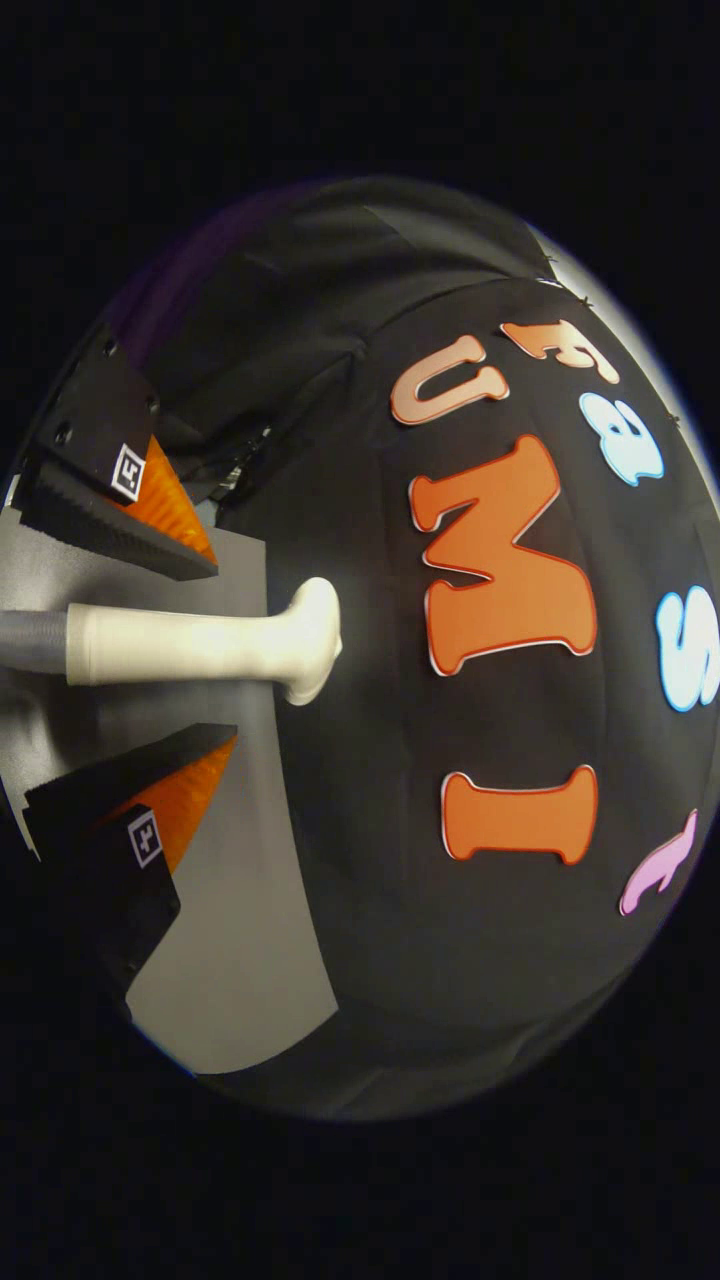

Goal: Iron the clothes twice with a garment steamer, once on the left side and once on the right side.

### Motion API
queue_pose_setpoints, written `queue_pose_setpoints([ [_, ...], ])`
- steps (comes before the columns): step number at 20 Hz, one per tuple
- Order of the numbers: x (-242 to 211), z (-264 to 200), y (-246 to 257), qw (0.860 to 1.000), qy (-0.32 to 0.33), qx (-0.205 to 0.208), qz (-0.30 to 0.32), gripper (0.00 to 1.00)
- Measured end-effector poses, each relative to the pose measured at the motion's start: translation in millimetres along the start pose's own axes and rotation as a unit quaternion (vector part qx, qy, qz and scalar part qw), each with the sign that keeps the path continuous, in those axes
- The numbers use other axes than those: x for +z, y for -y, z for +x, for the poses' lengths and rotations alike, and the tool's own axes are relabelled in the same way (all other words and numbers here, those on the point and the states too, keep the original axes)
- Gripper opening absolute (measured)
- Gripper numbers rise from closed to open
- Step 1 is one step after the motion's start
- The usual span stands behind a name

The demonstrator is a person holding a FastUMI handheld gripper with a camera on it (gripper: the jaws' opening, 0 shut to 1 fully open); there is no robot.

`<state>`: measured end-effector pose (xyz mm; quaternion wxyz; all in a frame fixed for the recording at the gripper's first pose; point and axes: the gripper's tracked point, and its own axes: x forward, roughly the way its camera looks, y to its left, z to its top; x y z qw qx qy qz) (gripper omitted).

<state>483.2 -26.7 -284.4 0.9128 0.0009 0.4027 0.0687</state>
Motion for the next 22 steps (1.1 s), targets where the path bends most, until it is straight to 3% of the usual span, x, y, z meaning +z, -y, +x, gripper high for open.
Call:
queue_pose_setpoints([
  [3,-11,7,0,0.999,-0.033,0.006,-0.012,0.94],
  [5,-19,11,5,0.998,-0.055,0.001,-0.009,0.88],
  [7,-32,16,9,0.997,-0.077,0.003,0.0,0.71],
  [8,-33,14,9,0.996,-0.083,0.011,0.005,0.52],
  [14,-37,11,9,0.994,-0.082,0.046,0.05,0.47],
  [18,-26,-8,17,0.999,-0.038,-0.002,0.017,0.43],
  [22,-16,-37,8,1.0,0.005,-0.009,0.017,0.43],
])
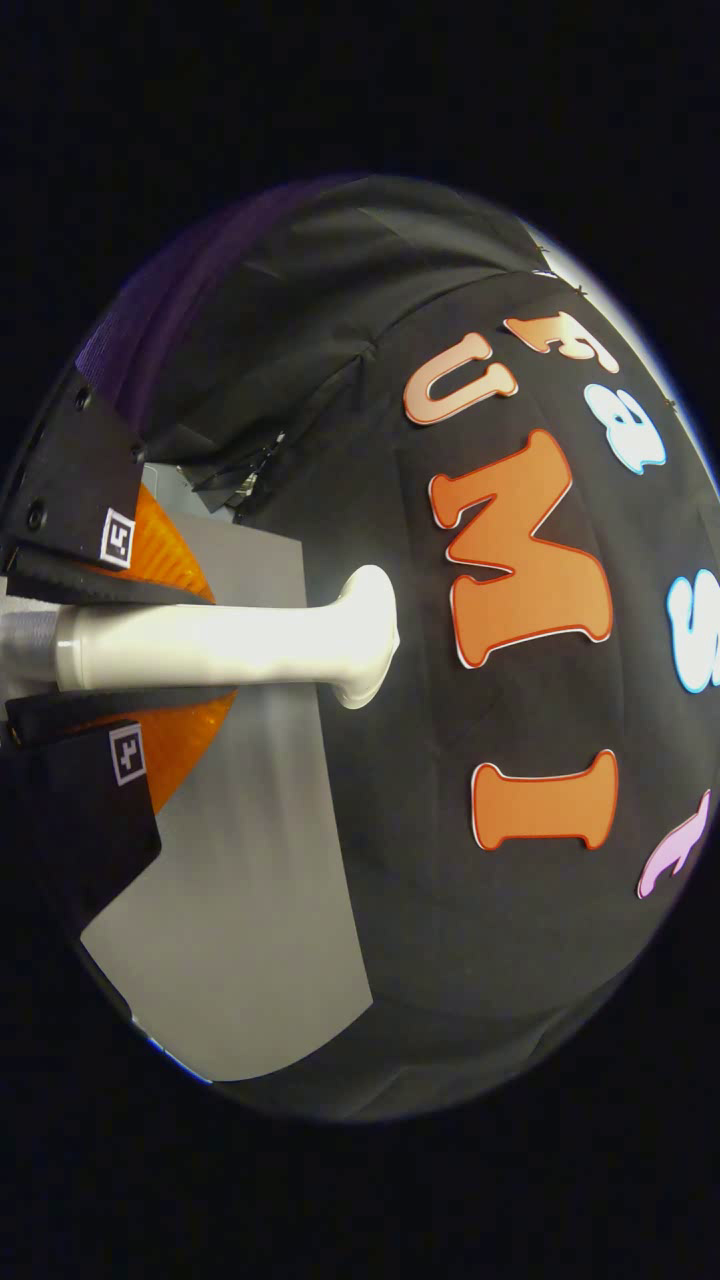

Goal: Iron the clothes twice with a garment steamer, once on the left side and once on the right side.

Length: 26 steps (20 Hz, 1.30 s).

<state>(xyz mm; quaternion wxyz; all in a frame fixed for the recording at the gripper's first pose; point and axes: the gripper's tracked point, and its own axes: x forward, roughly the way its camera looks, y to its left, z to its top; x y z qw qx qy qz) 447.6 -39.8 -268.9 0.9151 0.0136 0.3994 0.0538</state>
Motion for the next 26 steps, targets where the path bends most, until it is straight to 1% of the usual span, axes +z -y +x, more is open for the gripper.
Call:
queue_pose_setpoints([
  [4,12,-44,1,0.996,0.071,-0.045,-0.017,0.43],
  [7,14,-92,-5,0.99,0.124,-0.066,0.002,0.43],
  [10,12,-145,-6,0.98,0.176,-0.088,0.024,0.43],
  [15,-11,-240,-29,0.965,0.232,-0.111,0.044,0.43],
  [18,-17,-292,-49,0.949,0.283,-0.13,0.044,0.43],
  [20,-30,-327,-67,0.938,0.318,-0.135,0.037,0.43],
  [22,-45,-354,-92,0.929,0.343,-0.133,0.035,0.42],
  [26,-75,-389,-141,0.922,0.368,-0.116,0.033,0.42],
])
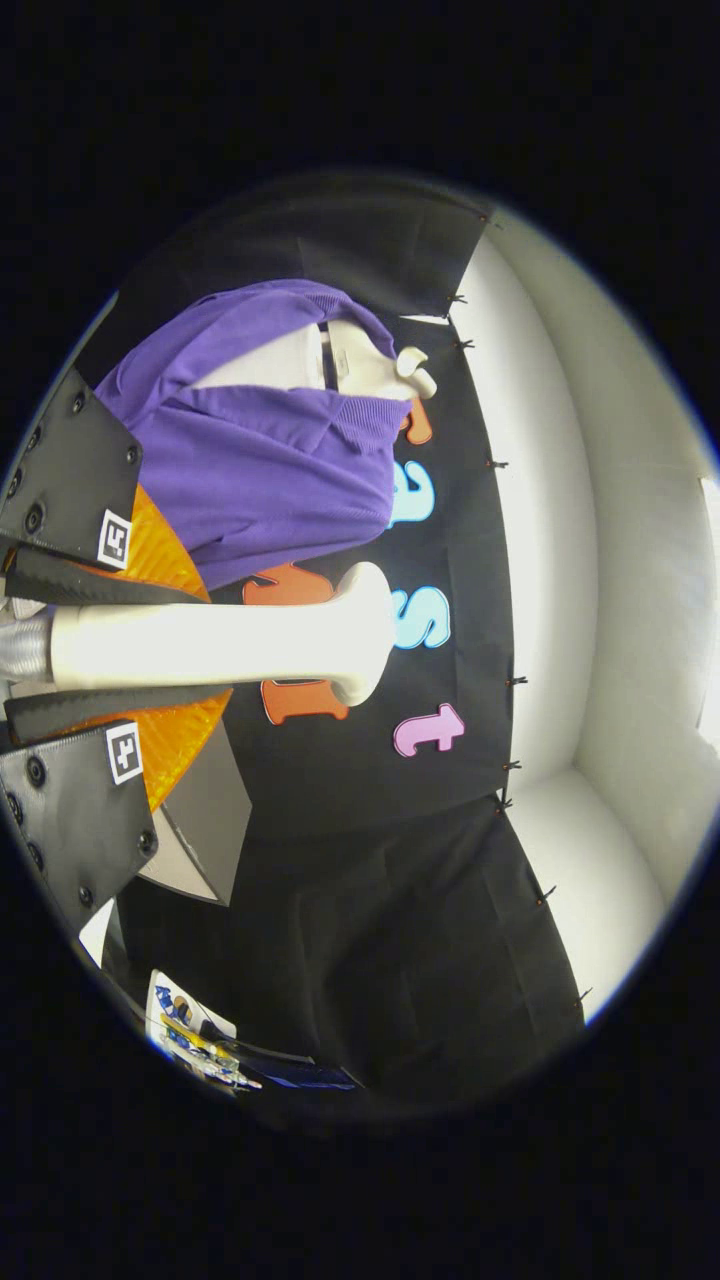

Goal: Iron the clothes twice with a garment steamer, once on the left side and once on the right side.

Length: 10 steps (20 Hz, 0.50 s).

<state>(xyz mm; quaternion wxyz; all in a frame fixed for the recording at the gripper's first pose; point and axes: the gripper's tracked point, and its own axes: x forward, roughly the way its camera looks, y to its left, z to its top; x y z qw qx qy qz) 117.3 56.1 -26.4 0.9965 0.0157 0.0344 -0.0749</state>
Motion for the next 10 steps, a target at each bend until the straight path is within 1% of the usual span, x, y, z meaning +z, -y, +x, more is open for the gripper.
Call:
queue_pose_setpoints([
  [3,-2,-30,-22,1.0,0.024,0.009,0.001,0.42],
  [6,-12,-55,-47,0.999,0.037,0.029,0.012,0.42],
  [10,-18,-77,-58,0.998,0.056,0.027,-0.006,0.42],
])
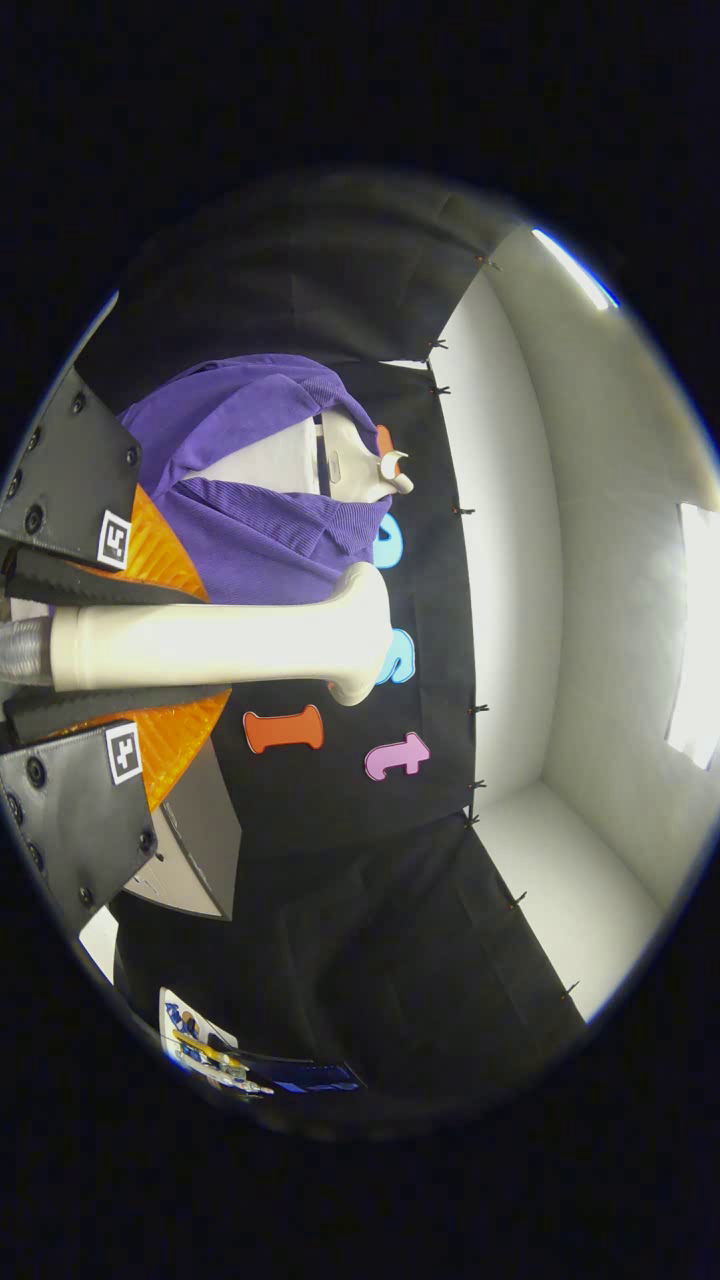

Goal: Iron the clothes twice with a garment steamer, once on the left side and once on the right side.

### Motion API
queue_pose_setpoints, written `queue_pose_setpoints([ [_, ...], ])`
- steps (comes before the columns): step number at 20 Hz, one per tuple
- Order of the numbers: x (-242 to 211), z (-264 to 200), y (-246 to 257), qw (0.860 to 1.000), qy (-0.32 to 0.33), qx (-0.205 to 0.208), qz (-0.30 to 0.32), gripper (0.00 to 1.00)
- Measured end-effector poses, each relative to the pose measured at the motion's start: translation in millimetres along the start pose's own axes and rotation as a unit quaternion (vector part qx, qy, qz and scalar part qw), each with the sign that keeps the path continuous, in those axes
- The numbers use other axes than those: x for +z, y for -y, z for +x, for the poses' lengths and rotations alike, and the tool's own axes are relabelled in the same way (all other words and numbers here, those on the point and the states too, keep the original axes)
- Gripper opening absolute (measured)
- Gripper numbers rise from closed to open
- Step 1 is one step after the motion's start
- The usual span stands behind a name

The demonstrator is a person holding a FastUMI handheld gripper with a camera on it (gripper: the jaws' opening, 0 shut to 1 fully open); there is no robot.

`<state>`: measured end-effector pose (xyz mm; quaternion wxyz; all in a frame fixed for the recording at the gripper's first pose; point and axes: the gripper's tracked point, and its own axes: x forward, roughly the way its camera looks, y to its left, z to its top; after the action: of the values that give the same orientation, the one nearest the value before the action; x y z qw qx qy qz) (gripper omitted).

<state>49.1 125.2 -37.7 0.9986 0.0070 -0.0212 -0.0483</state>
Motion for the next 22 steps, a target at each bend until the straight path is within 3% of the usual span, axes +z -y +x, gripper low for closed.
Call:
queue_pose_setpoints([
  [8,-17,-12,-29,1.0,-0.001,0.022,-0.014,0.42],
  [15,-42,9,-80,0.998,-0.013,0.058,-0.023,0.42],
  [22,-75,43,-107,0.997,-0.034,0.063,-0.033,0.42],
])
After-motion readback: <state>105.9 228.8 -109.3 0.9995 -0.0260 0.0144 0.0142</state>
